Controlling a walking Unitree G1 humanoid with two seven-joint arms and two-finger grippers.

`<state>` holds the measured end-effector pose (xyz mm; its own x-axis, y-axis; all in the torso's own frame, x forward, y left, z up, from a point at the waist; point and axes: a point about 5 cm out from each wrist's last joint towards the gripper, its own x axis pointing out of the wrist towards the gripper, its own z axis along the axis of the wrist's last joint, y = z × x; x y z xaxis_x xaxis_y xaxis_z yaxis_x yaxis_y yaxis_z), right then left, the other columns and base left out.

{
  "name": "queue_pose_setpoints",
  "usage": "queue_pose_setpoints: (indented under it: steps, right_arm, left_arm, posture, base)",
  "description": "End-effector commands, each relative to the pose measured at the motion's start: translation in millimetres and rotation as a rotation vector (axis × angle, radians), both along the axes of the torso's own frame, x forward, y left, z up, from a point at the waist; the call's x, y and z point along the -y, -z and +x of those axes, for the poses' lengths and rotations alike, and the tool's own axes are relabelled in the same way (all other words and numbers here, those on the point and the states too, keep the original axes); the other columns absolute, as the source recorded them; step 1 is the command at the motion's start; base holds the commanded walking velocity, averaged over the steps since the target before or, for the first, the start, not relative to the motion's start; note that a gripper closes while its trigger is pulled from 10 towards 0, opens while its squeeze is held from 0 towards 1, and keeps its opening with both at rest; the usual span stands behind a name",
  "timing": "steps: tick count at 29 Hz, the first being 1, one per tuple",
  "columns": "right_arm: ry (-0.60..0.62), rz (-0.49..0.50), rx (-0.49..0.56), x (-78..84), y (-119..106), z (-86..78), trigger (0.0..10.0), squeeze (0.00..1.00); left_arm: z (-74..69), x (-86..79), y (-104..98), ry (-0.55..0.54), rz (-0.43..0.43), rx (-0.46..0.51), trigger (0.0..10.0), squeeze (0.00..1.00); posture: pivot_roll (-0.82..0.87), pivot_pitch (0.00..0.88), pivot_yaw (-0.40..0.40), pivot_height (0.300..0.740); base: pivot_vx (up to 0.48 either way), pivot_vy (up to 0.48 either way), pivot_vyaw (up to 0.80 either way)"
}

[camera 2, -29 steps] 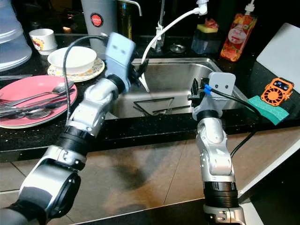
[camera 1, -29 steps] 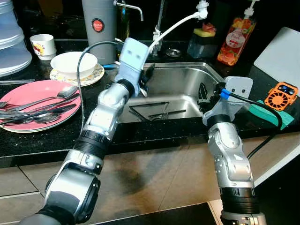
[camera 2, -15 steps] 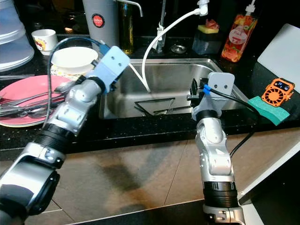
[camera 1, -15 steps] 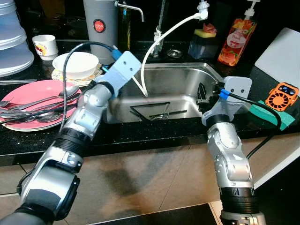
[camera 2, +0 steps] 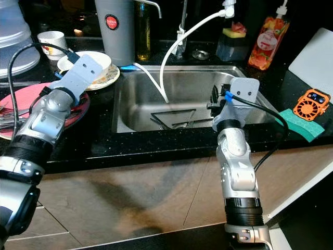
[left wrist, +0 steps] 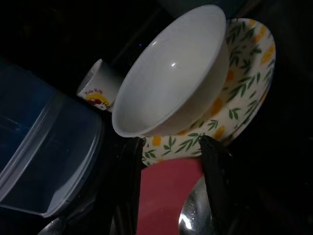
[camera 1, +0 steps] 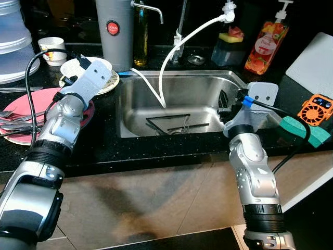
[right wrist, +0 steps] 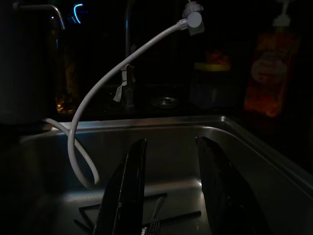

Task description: Kitchen organization

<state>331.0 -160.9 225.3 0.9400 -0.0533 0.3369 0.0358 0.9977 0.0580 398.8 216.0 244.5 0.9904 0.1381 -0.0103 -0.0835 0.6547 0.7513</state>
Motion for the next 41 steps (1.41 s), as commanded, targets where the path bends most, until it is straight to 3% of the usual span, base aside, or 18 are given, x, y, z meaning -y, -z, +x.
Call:
queue_pose_setpoints:
  steps: [1,3,4,8,10,13,15,18,19,24,29,33,41]
  right_arm:
    - [0.006,-0.005,-0.007,2.2,2.6,-0.4,10.0,0.00]
    - [0.006,-0.005,-0.005,2.3,2.1,-0.3,10.0,0.00]
    - [0.008,-0.005,-0.004,2.7,1.7,-0.2,10.0,0.00]
    - [0.013,-0.007,0.000,4.0,0.7,0.5,10.0,0.00]
    - [0.016,-0.008,0.003,5.4,0.2,0.2,10.0,0.00]
    - [0.016,-0.010,0.002,5.9,0.3,0.0,10.0,0.00]
    - [0.016,-0.011,0.001,5.8,0.5,0.2,10.0,0.00]
    - [0.015,-0.011,0.001,5.6,0.4,0.3,10.0,0.00]
    - [0.009,-0.011,0.002,4.4,-0.3,1.3,10.0,0.00]
    - [0.005,-0.012,0.004,3.5,-1.2,2.7,10.0,0.00]
    - [-0.015,-0.018,-0.001,1.0,-1.7,5.5,10.0,0.00]
    - [-0.045,-0.030,-0.002,-3.2,-4.1,9.3,10.0,0.00]
    - [-0.069,-0.044,0.005,-6.4,-9.1,13.3,10.0,0.00]
  left_arm:
    - [1.9,-4.5,1.8,-0.036,0.003,-0.031,10.0,1.00]
    - [2.3,-4.6,1.6,-0.040,-0.012,-0.035,10.0,1.00]
    - [2.5,-4.1,1.7,-0.038,-0.027,-0.044,10.0,0.00]
    - [1.0,-7.3,6.4,-0.035,-0.056,-0.118,10.0,0.00]
    - [-4.2,-25.0,7.3,-0.049,-0.058,-0.171,10.0,0.00]
    - [-7.5,-36.0,2.6,-0.051,-0.044,-0.185,10.0,0.00]
    - [-11.5,-48.6,-7.8,-0.056,-0.023,-0.180,10.0,0.00]
    - [-13.1,-53.3,-12.8,-0.057,-0.013,-0.176,10.0,0.00]
    - [-16.8,-61.6,-25.9,-0.042,0.045,-0.162,10.0,0.00]
    - [-21.6,-69.6,-35.9,-0.018,0.086,-0.161,10.0,0.00]
    - [-42.9,-95.9,-54.7,0.051,0.142,-0.137,10.0,0.00]
    - [-52.6,-118.5,-57.0,-0.049,0.159,-0.153,10.0,0.00]
    - [-57.4,-116.8,-40.4,-0.018,0.147,-0.238,10.0,0.00]
  posture:
    - [0.05,0.000,-0.069,0.740]
    - [0.05,0.000,-0.069,0.740]
    - [0.05,0.000,-0.068,0.740]
    - [0.05,0.000,-0.066,0.740]
    - [0.04,0.000,-0.070,0.740]
    - [0.04,0.000,-0.070,0.740]
    - [0.04,0.000,-0.070,0.740]
    - [0.04,0.000,-0.070,0.740]
    - [0.05,0.000,-0.078,0.740]
    - [0.06,0.000,-0.085,0.740]
    - [0.08,0.000,-0.118,0.740]
    - [0.08,0.000,-0.143,0.740]
    - [0.09,0.000,-0.160,0.740]
  base:
    - [0.000,0.000,0.00]
    - [0.000,0.000,0.00]
    - [0.000,0.000,0.00]
    - [0.000,0.000,0.00]
    - [0.000,0.000,0.00]
    - [0.000,0.000,0.00]
    - [0.000,0.000,0.00]
    - [0.000,0.000,0.00]
    - [0.000,0.000,0.00]
    - [0.000,0.000,0.00]
    - [0.000,0.000,0.00]
    - [0.000,0.000,0.00]
    - [0.000,0.000,0.00]
